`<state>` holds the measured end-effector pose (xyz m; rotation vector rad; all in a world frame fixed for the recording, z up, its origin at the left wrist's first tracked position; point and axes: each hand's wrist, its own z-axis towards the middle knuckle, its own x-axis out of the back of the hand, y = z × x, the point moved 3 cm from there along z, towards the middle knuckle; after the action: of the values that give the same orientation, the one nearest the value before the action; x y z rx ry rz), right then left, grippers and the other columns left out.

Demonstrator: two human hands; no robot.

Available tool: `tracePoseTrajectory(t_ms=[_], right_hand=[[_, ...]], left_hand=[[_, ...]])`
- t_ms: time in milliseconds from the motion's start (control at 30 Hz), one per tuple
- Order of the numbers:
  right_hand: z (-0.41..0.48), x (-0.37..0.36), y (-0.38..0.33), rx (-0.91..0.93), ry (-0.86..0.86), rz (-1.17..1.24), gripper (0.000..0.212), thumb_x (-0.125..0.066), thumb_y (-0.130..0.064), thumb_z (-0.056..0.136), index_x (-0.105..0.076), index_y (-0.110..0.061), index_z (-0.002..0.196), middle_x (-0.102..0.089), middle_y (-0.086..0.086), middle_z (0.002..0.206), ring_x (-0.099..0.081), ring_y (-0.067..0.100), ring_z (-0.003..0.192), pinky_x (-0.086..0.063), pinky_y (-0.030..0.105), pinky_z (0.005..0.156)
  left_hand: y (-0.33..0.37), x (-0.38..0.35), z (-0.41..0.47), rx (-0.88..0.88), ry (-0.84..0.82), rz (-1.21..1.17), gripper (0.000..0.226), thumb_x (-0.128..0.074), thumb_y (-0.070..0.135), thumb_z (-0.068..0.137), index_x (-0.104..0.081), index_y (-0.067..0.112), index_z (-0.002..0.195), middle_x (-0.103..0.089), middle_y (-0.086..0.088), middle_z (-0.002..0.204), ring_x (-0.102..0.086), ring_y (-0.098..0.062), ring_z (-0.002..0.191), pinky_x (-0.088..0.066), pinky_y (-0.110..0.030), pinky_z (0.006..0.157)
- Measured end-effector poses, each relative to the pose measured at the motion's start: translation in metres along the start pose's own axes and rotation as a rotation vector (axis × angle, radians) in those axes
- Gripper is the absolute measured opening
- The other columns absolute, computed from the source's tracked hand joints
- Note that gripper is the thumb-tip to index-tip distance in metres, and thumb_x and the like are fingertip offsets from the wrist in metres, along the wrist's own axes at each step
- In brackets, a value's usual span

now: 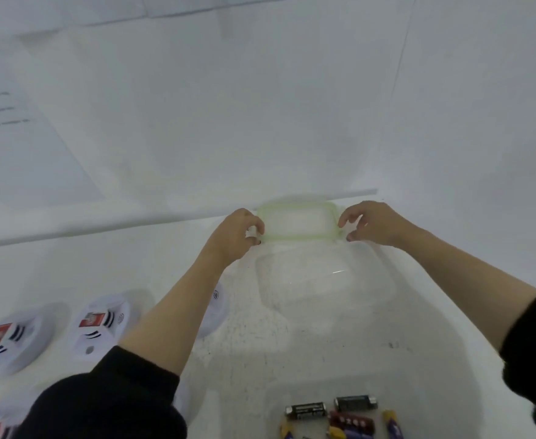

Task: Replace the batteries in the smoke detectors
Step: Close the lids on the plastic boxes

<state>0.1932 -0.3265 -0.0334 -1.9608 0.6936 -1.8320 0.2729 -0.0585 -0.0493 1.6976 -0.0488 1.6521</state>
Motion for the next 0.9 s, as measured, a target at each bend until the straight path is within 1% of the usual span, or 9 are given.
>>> tracePoseTrajectory(t_ms=[167, 267, 367, 433, 500, 533, 633, 767, 900], right_hand=[[0.003, 0.002, 0.005, 0.116, 0.161, 0.089, 0.023, -0.073, -0.008, 0.077, -0.059, -0.026, 0.08, -0.053, 0.003, 0.094, -0.053, 0.015, 0.071, -0.04, 0.025, 0.074], [0.003, 0.009, 0.002, 0.171, 0.281, 0.115, 0.02, -0.071, -0.01, 0.08, -0.057, -0.023, 0.085, -0.049, -0.001, 0.086, -0.049, 0.016, 0.068, -0.038, 0.024, 0.071], [-0.005, 0.022, -0.003, 0.215, 0.374, 0.25, 0.025, -0.069, -0.015, 0.083, -0.056, -0.028, 0.099, -0.048, -0.002, 0.083, -0.045, 0.013, 0.062, -0.039, 0.015, 0.063], [-0.012, 0.032, -0.008, 0.254, 0.451, 0.258, 0.029, -0.069, -0.021, 0.084, -0.055, -0.033, 0.107, -0.049, -0.003, 0.093, -0.048, 0.011, 0.069, -0.038, 0.011, 0.065], [-0.019, 0.042, -0.013, 0.271, 0.505, 0.26, 0.021, -0.07, -0.023, 0.084, -0.058, -0.03, 0.1, -0.05, -0.008, 0.103, -0.053, 0.01, 0.084, -0.041, 0.014, 0.071], [-0.023, 0.047, -0.016, 0.275, 0.503, 0.321, 0.015, -0.07, -0.021, 0.084, -0.06, -0.027, 0.094, -0.055, -0.01, 0.101, -0.055, 0.012, 0.086, -0.044, 0.018, 0.073], [-0.039, 0.059, -0.026, 0.325, 0.436, 0.55, 0.01, -0.067, -0.016, 0.087, -0.059, -0.02, 0.082, -0.065, -0.007, 0.071, -0.055, 0.019, 0.068, -0.044, 0.032, 0.068], [-0.062, 0.065, -0.033, 0.327, 0.417, 0.643, 0.004, -0.065, -0.013, 0.088, -0.064, -0.016, 0.085, -0.064, 0.0, 0.057, -0.054, 0.016, 0.05, -0.047, 0.027, 0.057], [-0.073, 0.044, -0.024, 0.166, 0.313, 0.464, 0.006, -0.064, -0.02, 0.087, -0.065, -0.018, 0.082, -0.049, -0.001, 0.047, -0.042, 0.013, 0.044, -0.038, 0.019, 0.046]], left_hand=[[0.018, 0.013, -0.003, -0.123, 0.268, -0.132, 0.012, -0.066, -0.006, 0.084, -0.065, 0.001, 0.094, -0.054, -0.005, 0.094, -0.055, -0.019, 0.083, -0.045, -0.007, 0.076], [0.036, 0.028, -0.003, -0.133, 0.371, -0.216, 0.008, -0.059, -0.002, 0.089, -0.061, 0.003, 0.095, -0.057, 0.002, 0.088, -0.058, -0.017, 0.077, -0.044, -0.01, 0.072], [0.053, 0.043, -0.007, -0.143, 0.459, -0.284, 0.012, -0.059, 0.002, 0.091, -0.059, 0.014, 0.092, -0.057, 0.013, 0.085, -0.056, -0.011, 0.071, -0.042, -0.009, 0.066], [0.064, 0.053, -0.013, -0.149, 0.491, -0.325, 0.013, -0.06, 0.004, 0.091, -0.056, 0.017, 0.091, -0.057, 0.015, 0.085, -0.052, -0.012, 0.064, -0.04, -0.009, 0.062], [0.076, 0.062, -0.021, -0.164, 0.499, -0.325, 0.012, -0.061, 0.006, 0.092, -0.055, 0.016, 0.09, -0.058, 0.016, 0.085, -0.051, -0.019, 0.065, -0.039, -0.011, 0.059], [0.081, 0.066, -0.025, -0.173, 0.5, -0.33, 0.012, -0.061, 0.006, 0.092, -0.055, 0.016, 0.09, -0.058, 0.016, 0.085, -0.051, -0.019, 0.063, -0.038, -0.01, 0.058], [0.091, 0.075, -0.037, -0.166, 0.524, -0.378, 0.008, -0.06, 0.011, 0.094, -0.056, 0.018, 0.09, -0.059, 0.013, 0.081, -0.046, -0.006, 0.056, -0.035, -0.009, 0.055], [0.097, 0.081, -0.052, 0.031, 0.614, -0.356, 0.011, -0.061, 0.026, 0.093, -0.065, 0.025, 0.084, -0.055, 0.009, 0.05, -0.05, -0.004, 0.049, -0.037, -0.008, 0.055], [0.097, 0.071, -0.062, 0.237, 0.378, -0.392, 0.016, -0.064, 0.028, 0.091, -0.07, 0.02, 0.078, -0.049, 0.008, 0.035, -0.042, -0.004, 0.029, -0.035, -0.009, 0.04]])
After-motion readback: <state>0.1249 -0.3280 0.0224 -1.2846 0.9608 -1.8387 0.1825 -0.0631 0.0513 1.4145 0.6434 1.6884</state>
